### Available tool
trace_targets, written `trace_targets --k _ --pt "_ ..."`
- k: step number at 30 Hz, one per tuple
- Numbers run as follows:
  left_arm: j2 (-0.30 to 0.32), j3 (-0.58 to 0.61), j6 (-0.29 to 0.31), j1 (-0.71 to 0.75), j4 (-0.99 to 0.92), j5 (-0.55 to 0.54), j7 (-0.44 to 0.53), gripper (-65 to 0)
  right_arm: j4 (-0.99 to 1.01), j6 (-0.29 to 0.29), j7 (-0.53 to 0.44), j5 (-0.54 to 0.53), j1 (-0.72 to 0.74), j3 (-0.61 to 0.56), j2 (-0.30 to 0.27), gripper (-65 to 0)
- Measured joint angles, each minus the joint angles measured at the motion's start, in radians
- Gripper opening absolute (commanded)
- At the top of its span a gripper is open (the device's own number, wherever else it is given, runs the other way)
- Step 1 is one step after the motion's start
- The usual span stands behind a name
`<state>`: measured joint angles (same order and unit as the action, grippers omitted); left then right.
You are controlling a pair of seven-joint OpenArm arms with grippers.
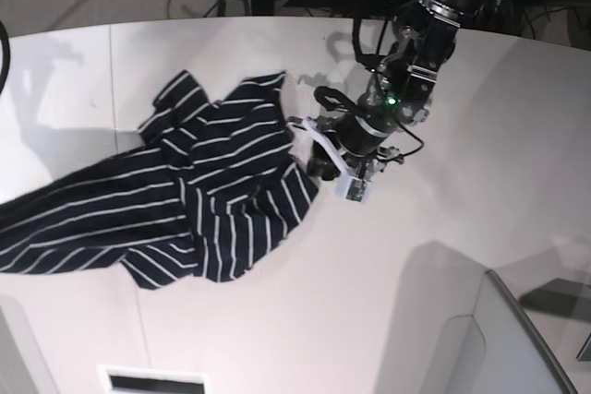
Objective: Layout the t-shirt on the table in an organized manner, then fold the t-shirt properly
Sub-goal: 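Lower the shirt onto the table and release with both grippers, then grasp the shirt body with the right gripper and the left gripper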
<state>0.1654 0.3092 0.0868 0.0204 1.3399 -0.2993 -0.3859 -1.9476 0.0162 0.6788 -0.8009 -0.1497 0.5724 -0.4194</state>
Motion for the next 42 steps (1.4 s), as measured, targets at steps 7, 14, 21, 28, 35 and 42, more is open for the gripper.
trace_targets --k 7,14,21,28,35,42 --pt "0.121 -0.031 -0.003 0.078 0.029 -0.011 -0.005 -52.2 0.158 -0.006 0.002 0.003 0.032 -0.003 -0.072 -64.1" --pt "0.125 -0.271 -0.003 0.183 0.134 -0.010 0.000 -52.2 0.380 0.005 0.005 0.008 0.057 -0.005 -0.013 -23.7" --pt "0.124 -0.444 0.014 0.272 0.214 -0.014 0.001 -52.2 0.286 0.024 -0.017 0.029 -0.052 -0.082 -0.012 -8.1" --pt "0.126 -0.579 0.071 0.340 0.264 -0.011 0.001 -52.2 0.030 -0.007 -0.010 0.332 -0.126 -0.609 0.098 -10.7" --pt "0.119 -0.639 0.165 0.365 0.264 0.002 0.000 -52.2 0.056 -0.014 -0.004 0.830 -0.129 -0.967 0.319 -10.4" --pt "0.118 -0.645 0.172 0.363 0.262 0.000 -0.002 -52.2 0.170 0.000 0.051 0.887 -0.115 -1.104 0.364 -10.8"
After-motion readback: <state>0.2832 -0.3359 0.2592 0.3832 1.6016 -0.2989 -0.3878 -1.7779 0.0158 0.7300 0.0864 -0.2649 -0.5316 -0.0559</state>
